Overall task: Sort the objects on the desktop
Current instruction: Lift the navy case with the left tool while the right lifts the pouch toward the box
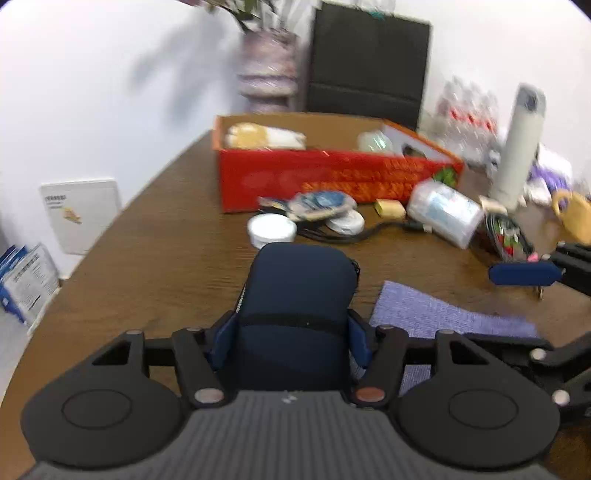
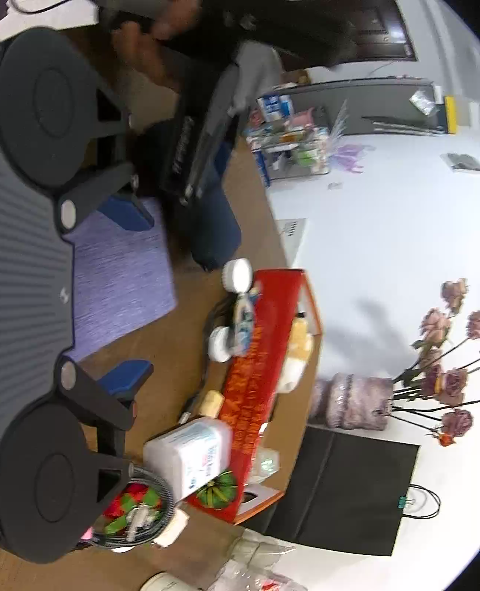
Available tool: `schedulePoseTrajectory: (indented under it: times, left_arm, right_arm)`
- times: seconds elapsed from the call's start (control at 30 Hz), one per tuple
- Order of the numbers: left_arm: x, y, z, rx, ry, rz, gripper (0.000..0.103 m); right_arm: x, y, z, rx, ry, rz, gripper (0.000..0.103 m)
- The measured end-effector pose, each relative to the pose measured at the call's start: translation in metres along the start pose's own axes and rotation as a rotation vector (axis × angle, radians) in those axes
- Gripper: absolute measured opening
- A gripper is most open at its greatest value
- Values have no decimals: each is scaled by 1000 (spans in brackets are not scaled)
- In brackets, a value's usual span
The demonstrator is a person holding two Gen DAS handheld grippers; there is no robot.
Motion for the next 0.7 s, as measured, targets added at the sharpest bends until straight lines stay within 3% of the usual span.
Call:
schedulePoseTrajectory:
  times: [0.13,0.23,0.33,0.37,0.4,0.57,0.7]
  left_arm:
    - [27,15,-6,66,-63,-21,62]
    - [40,23,-13,68,-96,-64,62]
    - [44,31,-15,101,-100,-69,62]
    - [43,33,-15,115,-96,-70,62]
    - [42,35,-14,122,-89,-75,62]
    - [45,34,-7,133,-87,-69,62]
    - [54,31,-7,139,-114,-58,62]
  right_arm:
    - [-26,12,1,69,90,-7,68]
    - [-33,7,3,-21,91,-45,53]
    - [-31,7,4,-36,82,-21,30]
    - [-30,6,5,-47,80,-10,13]
    - [-30,3,4,-71,86,-4,7]
    - [-28,9,3,-120,96,65,1]
    - [0,0,-9,-194,-22,101,1]
Point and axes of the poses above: each gripper's, at about its wrist camera, not at the fingertips, and x roughly against the way its jaws point, y to its left, z to its underside, the point moved 1 cm from there along -x, roughly the way its jaws point, and after that the axes turned 2 degrees about y, right-handed, at the moved point
